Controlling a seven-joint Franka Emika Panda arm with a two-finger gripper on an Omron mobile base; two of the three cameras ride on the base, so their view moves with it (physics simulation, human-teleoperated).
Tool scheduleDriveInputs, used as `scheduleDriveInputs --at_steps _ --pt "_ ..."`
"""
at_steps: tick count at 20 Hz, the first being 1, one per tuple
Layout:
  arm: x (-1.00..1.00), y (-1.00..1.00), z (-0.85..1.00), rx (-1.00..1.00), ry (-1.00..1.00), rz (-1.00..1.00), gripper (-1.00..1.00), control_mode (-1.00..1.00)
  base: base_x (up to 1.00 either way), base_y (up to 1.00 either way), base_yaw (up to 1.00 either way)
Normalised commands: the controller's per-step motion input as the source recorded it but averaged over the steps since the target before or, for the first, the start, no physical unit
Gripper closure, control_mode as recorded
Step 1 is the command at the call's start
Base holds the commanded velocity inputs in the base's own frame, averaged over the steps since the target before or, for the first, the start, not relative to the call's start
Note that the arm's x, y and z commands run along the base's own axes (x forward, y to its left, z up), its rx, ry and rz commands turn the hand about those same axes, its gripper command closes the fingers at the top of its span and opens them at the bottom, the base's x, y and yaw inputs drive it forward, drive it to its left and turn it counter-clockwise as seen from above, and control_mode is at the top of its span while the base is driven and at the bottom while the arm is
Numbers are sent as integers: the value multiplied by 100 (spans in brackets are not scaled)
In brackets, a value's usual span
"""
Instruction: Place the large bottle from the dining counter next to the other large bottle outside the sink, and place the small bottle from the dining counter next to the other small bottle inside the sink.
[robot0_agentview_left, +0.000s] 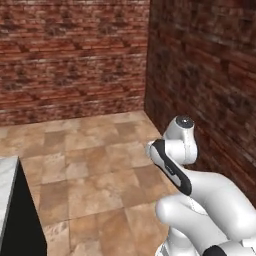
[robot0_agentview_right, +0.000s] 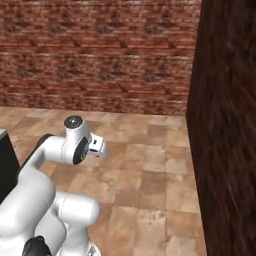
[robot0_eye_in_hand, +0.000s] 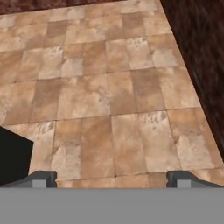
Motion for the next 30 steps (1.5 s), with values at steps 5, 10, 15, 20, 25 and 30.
scheduleDriveInputs --at_steps 5,10,15,20,25,30 --pt "0 0 0 0 0 0 -100 100 100 -8 46" --pt "0 0 0 0 0 0 -100 100 100 -28 56" --pt "0 0 0 0 0 0 -100 100 100 -49 59" --pt "0 0 0 0 0 0 -100 100 100 -54 60" --pt "0 0 0 0 0 0 -100 100 100 -55 60" --pt "0 0 0 0 0 0 -100 100 100 -56 62"
